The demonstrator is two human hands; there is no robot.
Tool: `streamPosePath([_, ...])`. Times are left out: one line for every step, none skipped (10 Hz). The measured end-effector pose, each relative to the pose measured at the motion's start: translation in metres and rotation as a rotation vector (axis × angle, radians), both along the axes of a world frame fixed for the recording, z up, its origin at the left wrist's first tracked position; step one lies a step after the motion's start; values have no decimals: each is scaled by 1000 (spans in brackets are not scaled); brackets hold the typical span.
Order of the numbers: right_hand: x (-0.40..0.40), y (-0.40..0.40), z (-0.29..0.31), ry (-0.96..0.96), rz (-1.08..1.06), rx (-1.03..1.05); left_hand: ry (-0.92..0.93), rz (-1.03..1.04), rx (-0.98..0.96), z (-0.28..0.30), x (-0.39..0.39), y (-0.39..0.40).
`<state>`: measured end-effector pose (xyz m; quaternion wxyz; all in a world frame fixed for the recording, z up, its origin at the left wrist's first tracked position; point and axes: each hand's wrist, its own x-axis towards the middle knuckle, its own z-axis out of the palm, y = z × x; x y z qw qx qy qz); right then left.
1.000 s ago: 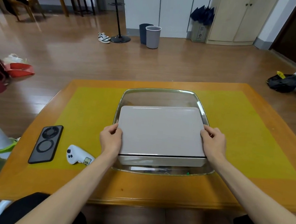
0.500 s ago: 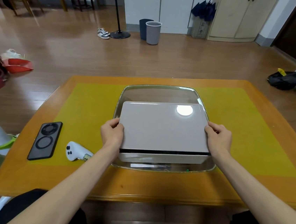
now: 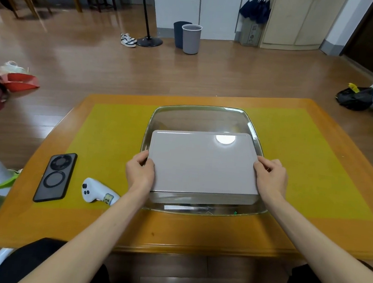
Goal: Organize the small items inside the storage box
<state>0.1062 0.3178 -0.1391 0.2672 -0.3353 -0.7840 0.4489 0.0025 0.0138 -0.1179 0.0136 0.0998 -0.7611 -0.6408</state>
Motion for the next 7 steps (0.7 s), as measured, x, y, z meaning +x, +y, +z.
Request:
streamPosePath([-1,0,1,-18,-1,6,-19,-16,-81,-8,-2,-1])
streamPosePath([0,1,-1,-31,-4,23,-3,-2,-83,-14,-1,-4])
streamPosePath([3,0,-2,-42,17,41,-24,-9,-81,-11,2,-6])
streamPosePath([7,2,2,-70,66,70,-17,-52,-37,-4,3,-9])
streamPosePath([21,8,8,-72,178,35,-37,-174,-62,3,9,-25])
streamPosePath([51,18,17,-117,328,-32,-84,-275,-107,17,20,-46])
streamPosePath([115,29,20,-87,428,-58,-50,-335,-176,25,53,-87])
